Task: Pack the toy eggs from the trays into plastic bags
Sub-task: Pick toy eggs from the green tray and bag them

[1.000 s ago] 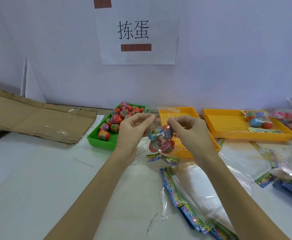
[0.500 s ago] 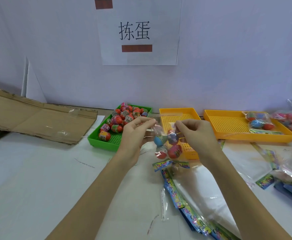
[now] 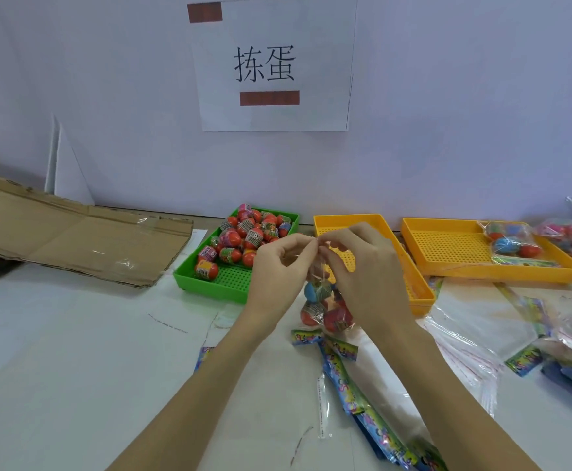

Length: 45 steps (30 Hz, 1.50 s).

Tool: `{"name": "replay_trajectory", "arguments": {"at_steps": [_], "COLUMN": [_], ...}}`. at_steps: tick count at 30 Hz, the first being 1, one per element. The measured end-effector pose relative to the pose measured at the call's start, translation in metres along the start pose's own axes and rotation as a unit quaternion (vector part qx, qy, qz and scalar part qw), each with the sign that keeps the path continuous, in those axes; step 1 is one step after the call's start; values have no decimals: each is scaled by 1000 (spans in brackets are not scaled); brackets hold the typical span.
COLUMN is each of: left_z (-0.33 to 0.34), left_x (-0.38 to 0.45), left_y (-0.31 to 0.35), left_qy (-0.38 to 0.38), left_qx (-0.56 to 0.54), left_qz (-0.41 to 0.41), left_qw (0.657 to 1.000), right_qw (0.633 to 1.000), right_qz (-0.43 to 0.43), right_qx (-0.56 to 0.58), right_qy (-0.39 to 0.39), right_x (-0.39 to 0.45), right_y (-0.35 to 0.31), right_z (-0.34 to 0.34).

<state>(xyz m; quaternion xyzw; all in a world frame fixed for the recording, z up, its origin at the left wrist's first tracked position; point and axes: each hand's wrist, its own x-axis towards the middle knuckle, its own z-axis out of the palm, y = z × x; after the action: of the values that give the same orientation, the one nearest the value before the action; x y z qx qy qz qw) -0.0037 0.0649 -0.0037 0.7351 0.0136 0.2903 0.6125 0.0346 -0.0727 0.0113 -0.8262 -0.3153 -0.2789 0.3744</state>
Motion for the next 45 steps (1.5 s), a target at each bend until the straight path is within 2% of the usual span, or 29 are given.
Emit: {"name": "replay_trajectory", "arguments": {"at_steps": [5,9,16,26,35,45], "left_z": [0,-1,0,4,4,-3], "left_x": [-3,-3,-4,-6,-6,-3], "left_y": [-2,-4,-1,-1,-2,1], "left_qy": [-18,-18,-30,-21,-22,-29], "left_qx": [113,166,169,178,181,146], "left_qz": [89,123,132,124,122,116], "left_qw": [989,978,976,976,976,982], "right_qw": [1000,998,994,992,994,986], "right_qz": [0,-6,30,-3,-14,28], "right_qx": [-3,12,81,83,75,143], "right_qy": [-23,-56,-69,-90,-79,-76], "right_x": [0,2,5,6,6,9], "right_y": [4,7,13,11,12,13], "right_z": [-3,-5,-7,-10,-11,-12]}}
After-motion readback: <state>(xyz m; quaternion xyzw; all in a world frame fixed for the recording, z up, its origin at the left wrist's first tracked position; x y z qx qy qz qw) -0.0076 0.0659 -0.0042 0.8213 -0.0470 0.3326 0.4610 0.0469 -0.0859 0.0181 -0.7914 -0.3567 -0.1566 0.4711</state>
